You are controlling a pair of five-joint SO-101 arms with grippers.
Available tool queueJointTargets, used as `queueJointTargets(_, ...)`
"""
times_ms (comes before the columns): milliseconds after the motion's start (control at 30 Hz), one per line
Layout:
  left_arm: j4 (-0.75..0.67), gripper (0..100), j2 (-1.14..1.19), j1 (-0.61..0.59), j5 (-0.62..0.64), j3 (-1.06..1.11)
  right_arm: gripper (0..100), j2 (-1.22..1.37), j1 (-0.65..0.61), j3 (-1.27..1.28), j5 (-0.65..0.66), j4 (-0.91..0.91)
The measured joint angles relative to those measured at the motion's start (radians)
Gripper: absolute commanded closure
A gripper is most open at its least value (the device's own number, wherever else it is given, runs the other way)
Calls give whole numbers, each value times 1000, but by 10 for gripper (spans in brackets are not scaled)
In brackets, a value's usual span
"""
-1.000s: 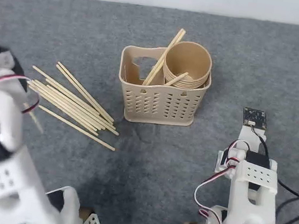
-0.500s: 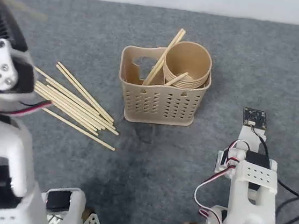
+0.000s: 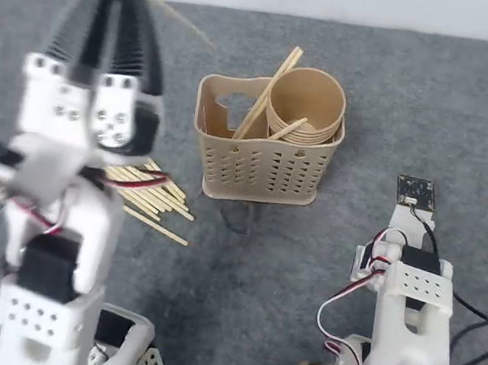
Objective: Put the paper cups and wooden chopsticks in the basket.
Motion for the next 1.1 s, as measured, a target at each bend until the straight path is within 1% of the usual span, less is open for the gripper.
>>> queueJointTargets(200, 49, 988, -2, 18, -2, 87, 969, 0, 0, 0, 0, 0)
queueJointTargets(333, 51, 988, 8, 18, -3, 189, 969, 0, -2, 0, 0, 0)
queueJointTargets(467, 51, 988, 71, 20, -3, 273, 969, 0, -2, 0, 0, 0)
queueJointTargets(567, -8, 988, 132, 20, -3, 331, 969, 0, -2, 0, 0, 0)
queueJointTargets(700, -155, 986, 238, 20, -5, 399, 969, 0, -2, 0, 0, 0)
queueJointTargets(767, -213, 954, 284, 20, -5, 402, 969, 0, -2, 0, 0, 0)
queueJointTargets(833, -230, 891, 324, 18, -5, 391, 969, 0, -2, 0, 0, 0)
queueJointTargets(900, -212, 830, 381, 14, -3, 404, 969, 0, -2, 0, 0, 0)
queueJointTargets(967, -173, 793, 384, 6, -5, 393, 969, 0, -2, 0, 0, -11)
queueJointTargets(1100, -41, 791, 339, -21, -5, 307, 969, 0, 0, 0, 0, -18)
